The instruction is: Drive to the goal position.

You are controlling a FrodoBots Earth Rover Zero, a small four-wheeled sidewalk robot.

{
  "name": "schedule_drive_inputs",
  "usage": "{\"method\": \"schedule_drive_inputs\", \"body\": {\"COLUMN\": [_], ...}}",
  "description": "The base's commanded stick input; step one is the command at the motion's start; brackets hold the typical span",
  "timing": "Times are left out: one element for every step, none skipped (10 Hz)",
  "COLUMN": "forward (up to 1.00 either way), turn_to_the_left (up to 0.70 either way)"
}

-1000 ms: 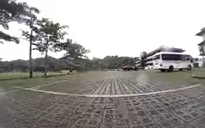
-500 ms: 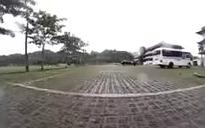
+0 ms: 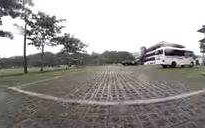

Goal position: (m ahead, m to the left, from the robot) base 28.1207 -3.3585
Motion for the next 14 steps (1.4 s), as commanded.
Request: {"method": "schedule_drive_inputs", "body": {"forward": [0.7, 0.7, 0.7, 0.7, 0.7, 0.7, 0.7, 0.7, 0.7, 0.7, 0.7, 0.7, 0.7, 0.7], "turn_to_the_left": [0.0, 0.0, 0.0, 0.0, 0.0, 0.0, 0.0, 0.0, -0.29, -0.3, -0.05, 0.0, 0.0, 0.0]}}
